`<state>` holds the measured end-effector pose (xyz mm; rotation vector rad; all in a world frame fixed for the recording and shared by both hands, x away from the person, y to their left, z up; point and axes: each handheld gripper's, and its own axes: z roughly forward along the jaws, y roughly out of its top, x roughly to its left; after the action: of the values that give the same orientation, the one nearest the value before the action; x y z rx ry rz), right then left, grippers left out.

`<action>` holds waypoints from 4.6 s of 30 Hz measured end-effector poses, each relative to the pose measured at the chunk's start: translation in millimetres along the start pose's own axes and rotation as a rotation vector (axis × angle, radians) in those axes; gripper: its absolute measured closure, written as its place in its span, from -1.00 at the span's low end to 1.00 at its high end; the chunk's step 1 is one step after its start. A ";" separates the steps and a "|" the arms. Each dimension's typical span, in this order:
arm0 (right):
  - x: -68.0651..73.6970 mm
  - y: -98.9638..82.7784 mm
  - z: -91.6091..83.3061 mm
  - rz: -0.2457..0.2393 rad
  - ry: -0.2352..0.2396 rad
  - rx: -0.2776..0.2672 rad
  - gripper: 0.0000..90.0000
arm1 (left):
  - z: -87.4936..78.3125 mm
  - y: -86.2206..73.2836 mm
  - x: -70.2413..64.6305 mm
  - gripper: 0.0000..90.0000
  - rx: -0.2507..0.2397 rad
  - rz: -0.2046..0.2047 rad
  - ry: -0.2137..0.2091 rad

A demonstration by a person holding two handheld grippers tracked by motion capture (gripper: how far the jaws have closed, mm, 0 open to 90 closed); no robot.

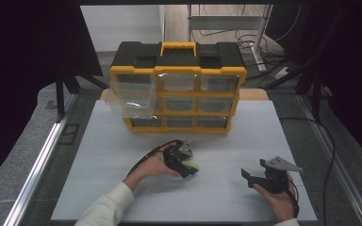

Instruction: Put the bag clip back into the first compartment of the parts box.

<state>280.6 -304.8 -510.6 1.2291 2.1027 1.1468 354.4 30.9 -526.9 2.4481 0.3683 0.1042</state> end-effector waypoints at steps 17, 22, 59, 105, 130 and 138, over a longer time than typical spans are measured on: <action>0.2 -0.1 0.0 -0.001 -0.001 0.000 -0.70 | -2.6 8.2 -7.1 0.73 0.068 -0.005 0.027; 0.1 0.0 -0.1 -0.001 -0.002 0.001 -0.70 | -3.2 8.9 -7.5 0.73 0.068 0.000 0.030; -1.1 -0.3 -1.1 0.006 -0.005 -0.001 -0.69 | -58.8 19.2 -14.6 0.73 -0.111 -0.008 0.090; -0.7 -0.2 -1.4 0.005 -0.012 -0.003 -0.69 | -112.9 11.7 -37.2 0.73 -0.227 -0.010 0.151; -0.5 -0.3 -1.4 0.006 -0.012 -0.002 -0.70 | -135.9 9.5 -41.9 0.73 -0.289 -0.009 0.172; -0.4 -0.3 -1.3 0.005 -0.012 -0.001 -0.70 | -143.4 9.9 -43.5 0.73 -0.311 -0.006 0.177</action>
<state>279.7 -305.8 -510.2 1.2383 2.0907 1.1399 291.3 96.7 -407.5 2.1358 0.4042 0.3506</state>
